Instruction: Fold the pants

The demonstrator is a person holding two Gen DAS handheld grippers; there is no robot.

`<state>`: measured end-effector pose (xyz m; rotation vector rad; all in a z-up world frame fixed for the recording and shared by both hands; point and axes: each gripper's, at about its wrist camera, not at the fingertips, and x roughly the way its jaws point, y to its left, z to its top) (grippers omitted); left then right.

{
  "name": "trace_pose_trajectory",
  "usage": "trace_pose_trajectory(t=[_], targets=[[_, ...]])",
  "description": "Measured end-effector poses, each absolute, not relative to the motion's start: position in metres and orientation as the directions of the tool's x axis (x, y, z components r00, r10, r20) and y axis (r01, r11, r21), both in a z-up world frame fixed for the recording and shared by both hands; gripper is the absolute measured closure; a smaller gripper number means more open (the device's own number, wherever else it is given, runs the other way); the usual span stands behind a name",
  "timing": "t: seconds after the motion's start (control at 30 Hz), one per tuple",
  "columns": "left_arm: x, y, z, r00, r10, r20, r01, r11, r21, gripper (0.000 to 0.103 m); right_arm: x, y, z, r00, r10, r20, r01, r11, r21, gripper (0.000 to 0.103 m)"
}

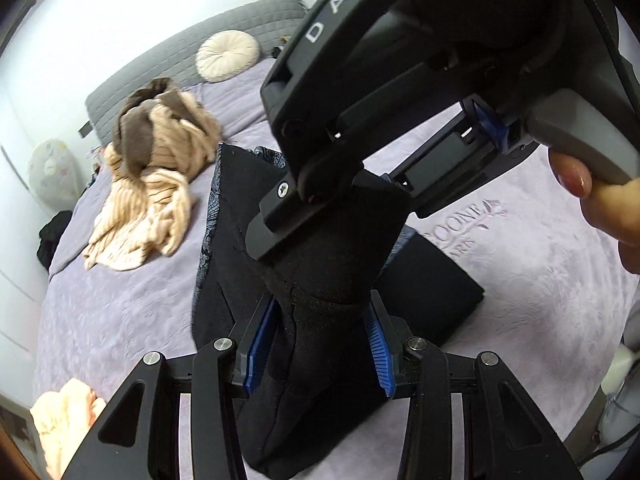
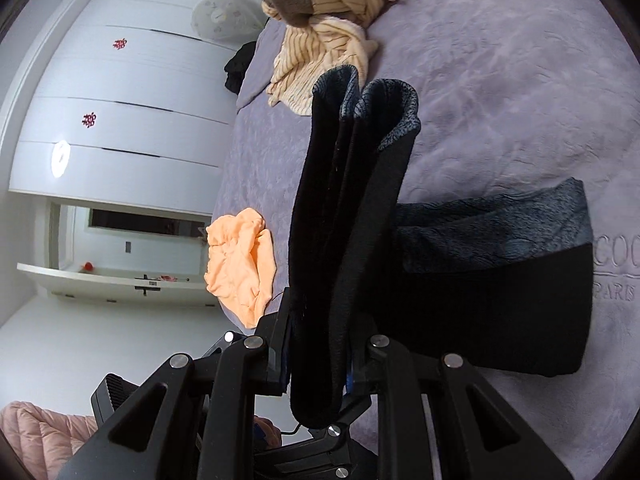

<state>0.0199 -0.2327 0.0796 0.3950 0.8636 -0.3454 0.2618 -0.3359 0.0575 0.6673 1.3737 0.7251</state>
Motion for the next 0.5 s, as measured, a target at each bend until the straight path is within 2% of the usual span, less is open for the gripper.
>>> trace_pose_trajectory(t=[0.3,0.5], targets=[[0.024,-0.307,0.027,0.52,-0.141,-0.843,0.531,0.826,0.189,0.059,0.247,-0.411,-0.019,0.057,0.762,-0.645,0.041,0.644,0.764,0.081],[0.033,-0.316,-0.004,0.419,-0.122,-0.9,0.546,0.825,0.142,0.059,0.239,-0.431,-0.078,0.038,0.771,-0.635,0.148,0.625,0.767,0.081]])
